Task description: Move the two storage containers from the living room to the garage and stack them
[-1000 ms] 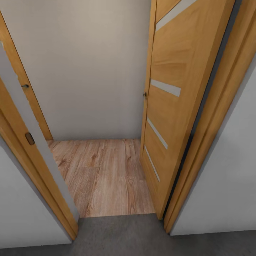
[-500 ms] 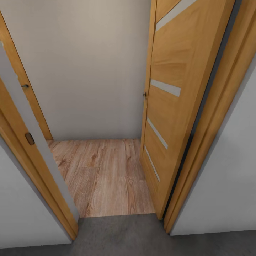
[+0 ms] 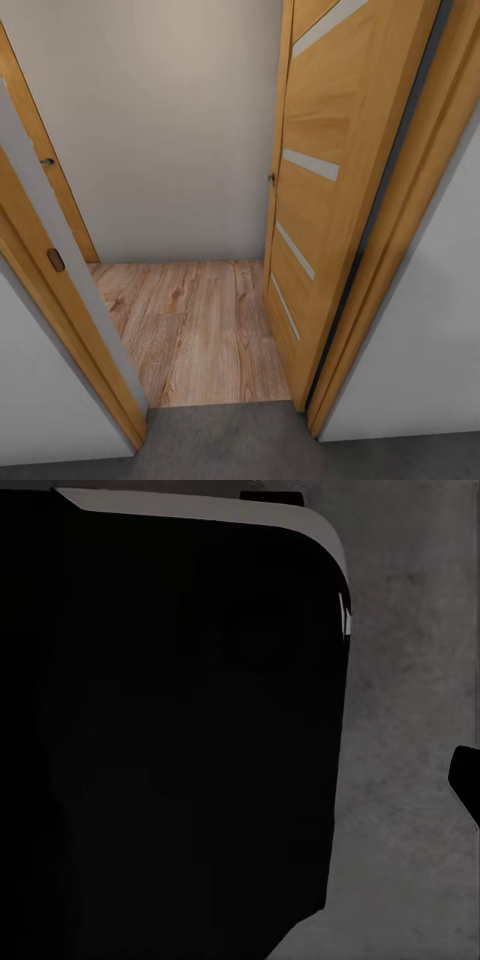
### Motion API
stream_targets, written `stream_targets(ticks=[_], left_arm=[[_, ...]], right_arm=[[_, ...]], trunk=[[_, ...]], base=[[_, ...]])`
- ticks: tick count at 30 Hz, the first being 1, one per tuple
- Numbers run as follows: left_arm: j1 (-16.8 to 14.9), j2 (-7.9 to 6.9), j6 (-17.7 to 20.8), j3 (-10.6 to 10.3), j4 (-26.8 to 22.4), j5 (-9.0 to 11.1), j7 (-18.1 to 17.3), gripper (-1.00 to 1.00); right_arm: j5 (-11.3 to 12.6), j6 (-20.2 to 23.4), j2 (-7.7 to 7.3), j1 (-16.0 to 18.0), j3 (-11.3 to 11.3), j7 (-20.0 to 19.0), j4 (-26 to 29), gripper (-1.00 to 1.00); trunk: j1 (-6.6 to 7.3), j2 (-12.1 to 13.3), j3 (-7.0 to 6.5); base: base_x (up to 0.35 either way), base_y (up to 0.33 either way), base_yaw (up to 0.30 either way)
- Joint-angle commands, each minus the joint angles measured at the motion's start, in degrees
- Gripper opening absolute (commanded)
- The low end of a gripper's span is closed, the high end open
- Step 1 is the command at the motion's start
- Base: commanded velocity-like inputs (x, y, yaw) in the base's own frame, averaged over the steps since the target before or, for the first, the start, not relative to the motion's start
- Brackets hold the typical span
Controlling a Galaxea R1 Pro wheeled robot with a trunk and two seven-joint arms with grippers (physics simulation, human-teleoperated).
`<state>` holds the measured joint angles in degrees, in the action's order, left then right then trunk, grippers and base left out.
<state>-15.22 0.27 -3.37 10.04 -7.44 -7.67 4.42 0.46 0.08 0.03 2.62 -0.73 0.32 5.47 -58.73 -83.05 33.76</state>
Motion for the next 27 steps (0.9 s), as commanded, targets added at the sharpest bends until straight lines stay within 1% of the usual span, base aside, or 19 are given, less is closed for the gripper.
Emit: stream_targets(ticks=[1, 21, 27], left_arm=[[-0.04, 0.03, -0.21, 0.42, 0.06, -0.59, 0.16, 1.00], [-0.04, 0.03, -0.21, 0.42, 0.06, -0.59, 0.16, 1.00], [1.54, 0.36, -0.36, 0.42, -0.02, -0.74, 0.07, 1.00]], right_arm=[[0.05, 0.01, 0.00, 0.02, -0.07, 0.03, 0.02, 1.00], [0.05, 0.01, 0.00, 0.02, -0.07, 0.03, 0.02, 1.00], [0.21, 0.01, 0.04, -0.06, -0.44, 0.10, -0.31, 1.00]], trunk=[[0.00, -0.02, 0.05], [0.00, -0.02, 0.05], [0.00, -0.02, 0.05]], base=[[0.000, 0.000, 0.000], [0.000, 0.000, 0.000], [0.199, 0.000, 0.000]])
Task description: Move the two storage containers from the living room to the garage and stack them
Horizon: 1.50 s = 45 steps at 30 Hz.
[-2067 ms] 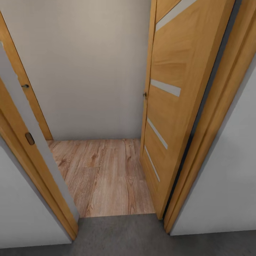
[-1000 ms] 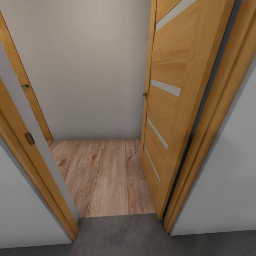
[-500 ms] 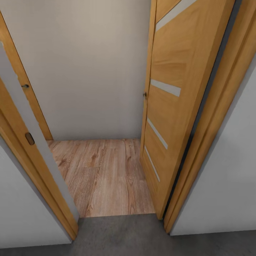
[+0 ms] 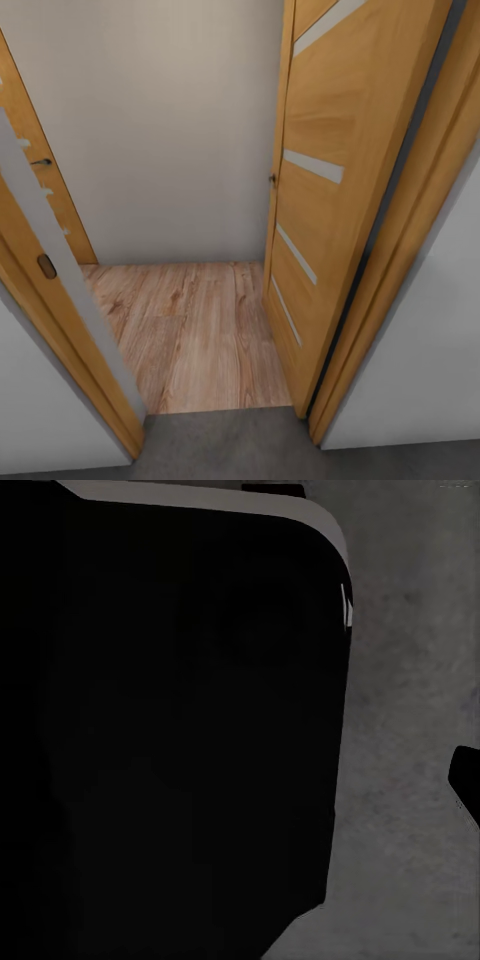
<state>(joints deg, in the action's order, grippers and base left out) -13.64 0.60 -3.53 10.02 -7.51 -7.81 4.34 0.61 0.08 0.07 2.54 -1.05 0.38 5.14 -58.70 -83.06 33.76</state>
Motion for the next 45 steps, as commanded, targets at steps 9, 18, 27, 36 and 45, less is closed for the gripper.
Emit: stream_targets(ticks=[9, 18, 27, 36, 45], left_arm=[[0.26, 0.12, -0.25, 0.44, 0.04, -0.59, 0.14, 1.00], [0.31, 0.19, -0.20, 0.48, 0.04, -0.54, -0.58, 1.00], [0.39, 0.73, -0.27, 0.45, 0.12, -0.54, -1.72, 1.00], [0.38, 1.06, 0.03, 0.52, 0.12, -0.54, -1.79, 1.00], [0.37, 1.13, 0.03, 0.53, 0.12, -0.54, -1.79, 1.00]], right_arm=[[0.04, 0.01, 0.01, 0.02, -0.25, 0.06, -0.04, 1.00], [-0.06, 0.04, 0.02, 0.01, -0.39, -0.10, -0.05, 1.00], [-0.08, 0.02, 0.02, 0.01, -0.46, -0.06, -0.05, 1.00], [-0.08, 0.05, 0.02, 0.01, -0.43, -0.11, -0.05, 1.00], [-0.08, 0.04, 0.02, 0.01, -0.50, -0.12, -0.05, 1.00]], trunk=[[-0.03, -0.02, 0.05], [-0.03, -0.02, 0.05], [-0.03, -0.02, 0.06], [-0.03, -0.02, 0.06], [-0.03, -0.02, 0.10]], base=[[0.323, 0.000, 0.000], [0.324, 0.000, 0.106], [0.145, 0.000, 0.136], [0.129, -0.056, 0.033], [0.173, -0.033, 0.086]])
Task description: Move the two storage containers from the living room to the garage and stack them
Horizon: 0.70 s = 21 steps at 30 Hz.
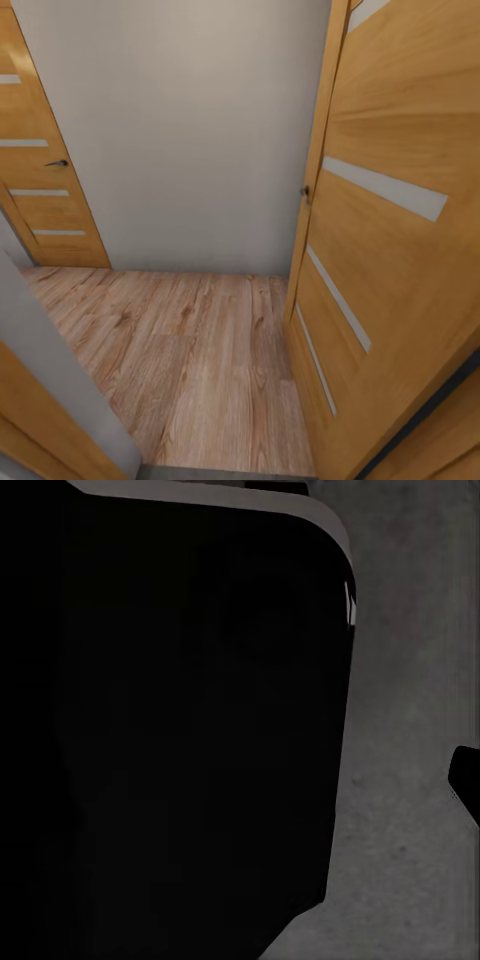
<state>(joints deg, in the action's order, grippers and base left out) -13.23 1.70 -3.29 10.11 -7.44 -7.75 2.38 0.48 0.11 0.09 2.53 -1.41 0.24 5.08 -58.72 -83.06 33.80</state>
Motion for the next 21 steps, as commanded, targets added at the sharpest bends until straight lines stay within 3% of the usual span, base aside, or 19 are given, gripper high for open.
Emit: stream_targets(ticks=[1, 10, 21], left_arm=[[-0.04, 0.01, -0.19, 0.43, 0.05, -0.60, 0.17, 1.00], [-0.04, 0.02, -0.13, 0.44, 0.05, -0.60, 0.17, 1.00], [-0.04, 0.00, -0.14, 0.44, 0.05, -0.60, 0.17, 1.00]], right_arm=[[0.05, 0.00, 0.00, 0.02, -0.15, 0.02, 0.02, 1.00], [0.05, 0.06, 0.00, 0.01, -0.17, 0.02, 0.02, 1.00], [0.05, 0.02, 0.00, 0.03, -0.09, 0.10, 0.02, 1.00]], trunk=[[0.00, -0.02, 0.05], [0.00, -0.02, 0.06], [0.00, -0.02, 0.10]], base=[[0.048, 0.011, 0.018], [0.078, 0.029, 0.085], [0.222, -0.028, 0.051]])
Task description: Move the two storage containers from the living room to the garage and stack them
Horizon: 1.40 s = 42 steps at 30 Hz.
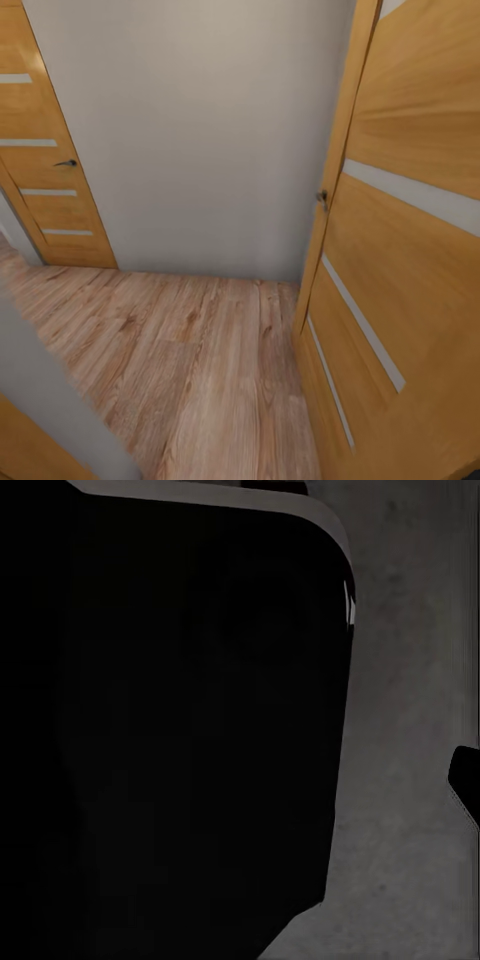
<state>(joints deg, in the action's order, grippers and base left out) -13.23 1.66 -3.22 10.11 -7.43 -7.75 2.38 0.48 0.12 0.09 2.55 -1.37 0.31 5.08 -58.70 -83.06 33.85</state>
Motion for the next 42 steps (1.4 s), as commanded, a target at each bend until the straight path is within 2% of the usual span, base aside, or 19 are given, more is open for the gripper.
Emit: stream_targets(ticks=[1, 15, 42], left_arm=[[-0.04, 0.04, -0.23, 0.44, 0.05, -0.60, 0.17, 1.00], [-0.04, 0.12, -0.42, 0.38, 0.05, -0.60, 0.13, 1.00], [-0.03, 0.19, -0.64, 0.35, 0.05, -0.68, 0.17, 1.00]], right_arm=[[0.05, 0.00, 0.00, 0.02, -0.13, 0.03, 0.01, 1.00], [0.05, 0.01, 0.00, 0.00, -0.13, 0.04, 0.01, 1.00], [0.05, 0.02, 0.00, 0.01, -0.21, 0.04, 0.01, 1.00]], trunk=[[-0.02, -0.02, 0.05], [-0.02, -0.02, 0.05], [-0.02, -0.02, 0.05]], base=[[0.251, -0.042, 0.006], [0.145, -0.022, 0.001], [0.121, 0.050, 0.000]])
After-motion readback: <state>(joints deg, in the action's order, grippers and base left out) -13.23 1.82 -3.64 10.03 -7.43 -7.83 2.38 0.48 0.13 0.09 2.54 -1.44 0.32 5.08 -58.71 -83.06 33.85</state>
